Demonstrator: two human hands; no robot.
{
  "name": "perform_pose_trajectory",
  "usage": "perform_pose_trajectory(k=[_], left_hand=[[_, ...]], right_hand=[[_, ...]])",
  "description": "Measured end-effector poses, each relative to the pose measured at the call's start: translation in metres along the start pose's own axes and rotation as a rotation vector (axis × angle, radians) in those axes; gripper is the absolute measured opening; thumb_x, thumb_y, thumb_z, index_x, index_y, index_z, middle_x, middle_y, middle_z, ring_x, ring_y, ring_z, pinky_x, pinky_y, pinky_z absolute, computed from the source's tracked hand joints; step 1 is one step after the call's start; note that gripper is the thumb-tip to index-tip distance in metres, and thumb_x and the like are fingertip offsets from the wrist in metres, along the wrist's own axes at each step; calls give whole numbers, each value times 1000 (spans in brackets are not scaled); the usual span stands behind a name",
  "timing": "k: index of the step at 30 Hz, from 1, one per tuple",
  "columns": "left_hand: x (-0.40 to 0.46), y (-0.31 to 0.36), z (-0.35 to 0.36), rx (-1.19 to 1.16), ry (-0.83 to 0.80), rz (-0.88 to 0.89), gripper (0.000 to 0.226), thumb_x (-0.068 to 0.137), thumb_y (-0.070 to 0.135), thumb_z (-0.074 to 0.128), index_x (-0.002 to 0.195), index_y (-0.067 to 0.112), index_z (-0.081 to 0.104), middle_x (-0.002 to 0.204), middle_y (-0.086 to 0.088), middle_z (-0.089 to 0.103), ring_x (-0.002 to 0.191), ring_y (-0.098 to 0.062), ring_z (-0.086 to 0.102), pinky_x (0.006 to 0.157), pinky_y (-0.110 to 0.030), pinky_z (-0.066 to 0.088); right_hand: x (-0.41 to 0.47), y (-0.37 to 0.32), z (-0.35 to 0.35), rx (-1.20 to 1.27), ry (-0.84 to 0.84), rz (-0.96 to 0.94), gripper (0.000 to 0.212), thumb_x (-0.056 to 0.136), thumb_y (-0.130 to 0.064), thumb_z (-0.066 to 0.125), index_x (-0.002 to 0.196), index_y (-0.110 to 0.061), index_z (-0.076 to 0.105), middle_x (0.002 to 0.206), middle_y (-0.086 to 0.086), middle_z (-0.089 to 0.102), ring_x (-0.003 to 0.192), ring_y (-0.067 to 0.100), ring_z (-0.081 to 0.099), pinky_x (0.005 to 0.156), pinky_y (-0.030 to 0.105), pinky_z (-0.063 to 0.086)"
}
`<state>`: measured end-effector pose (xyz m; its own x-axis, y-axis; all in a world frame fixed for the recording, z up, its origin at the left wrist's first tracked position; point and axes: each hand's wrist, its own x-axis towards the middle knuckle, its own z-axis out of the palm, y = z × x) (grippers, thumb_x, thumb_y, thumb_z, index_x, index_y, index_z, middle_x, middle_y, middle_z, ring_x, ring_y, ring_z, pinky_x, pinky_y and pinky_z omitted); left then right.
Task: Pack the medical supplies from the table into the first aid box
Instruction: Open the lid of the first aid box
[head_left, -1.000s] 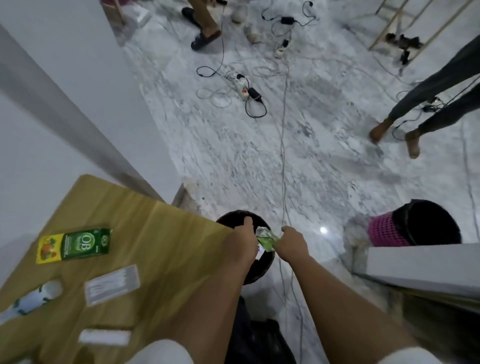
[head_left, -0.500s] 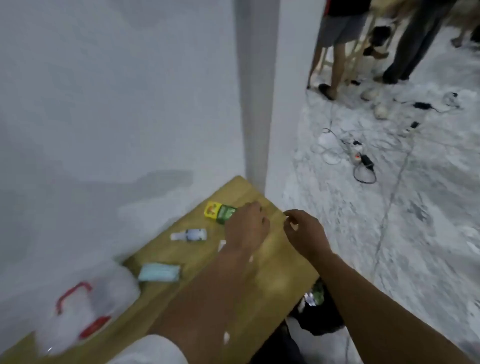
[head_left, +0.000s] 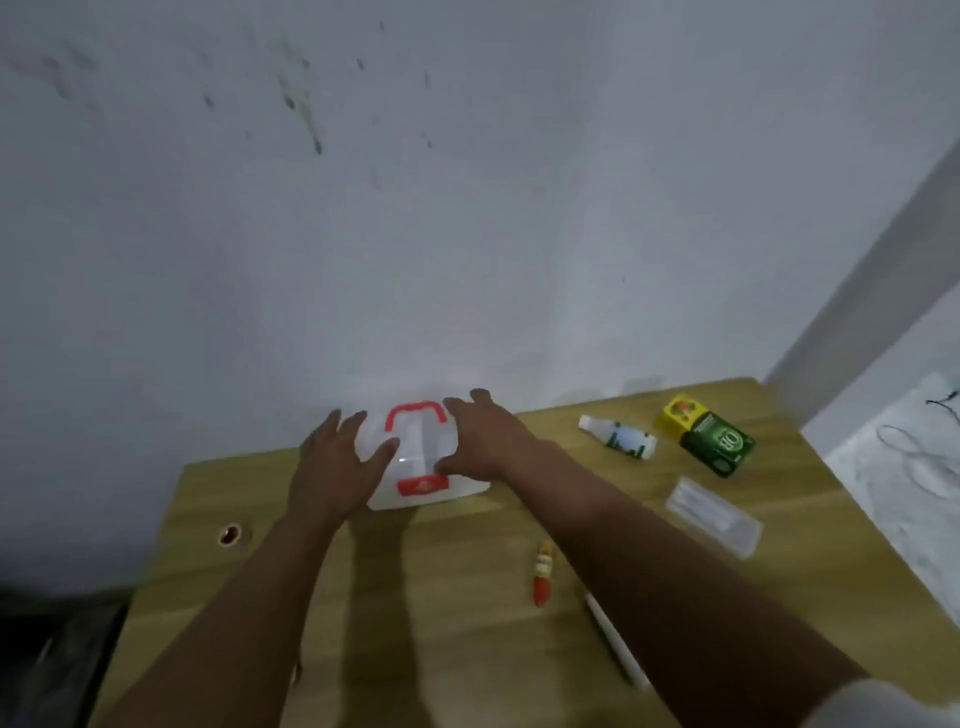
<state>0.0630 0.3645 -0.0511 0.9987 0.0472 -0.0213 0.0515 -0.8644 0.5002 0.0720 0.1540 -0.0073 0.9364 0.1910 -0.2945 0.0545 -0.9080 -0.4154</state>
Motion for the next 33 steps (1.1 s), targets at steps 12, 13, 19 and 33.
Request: perform_pose_trajectory(k=[12,13,19,33], left_hand=[[-55,-15,33,-344,224,51,69,90,52,68,152,26,49,157,-3,45,140,-25,45,99,-36,39],[-69,-16,30,-341,207,50,70,90,53,68,151,27,49,157,-3,45,139,-25,46,97,-36,39],[-140,-20,23,-295,152,67,73,88,58,69,151,27,50,159,-4,45,139,-29,46,104,-43,42],[-190,-46,57,-642,143,211,133,53,70,84,162,38,15,155,19,29,135,-8,32,103,-32,37]], right_hand=[[-55,-7,74,-261,276,-54,86,62,-49,92,134,-23,53,136,10,41,110,33,55,86,42,55],[-69,-5,81,-272,308,-66,88,64,-49,90,138,-24,50,137,10,43,115,34,53,87,43,53],[-147,15,137,-406,529,-258,94,84,-53,74,159,-25,25,168,15,18,156,38,11,121,62,25],[-152,48,149,-236,691,-615,49,95,-57,46,133,-33,66,144,9,61,137,35,54,111,72,30]])
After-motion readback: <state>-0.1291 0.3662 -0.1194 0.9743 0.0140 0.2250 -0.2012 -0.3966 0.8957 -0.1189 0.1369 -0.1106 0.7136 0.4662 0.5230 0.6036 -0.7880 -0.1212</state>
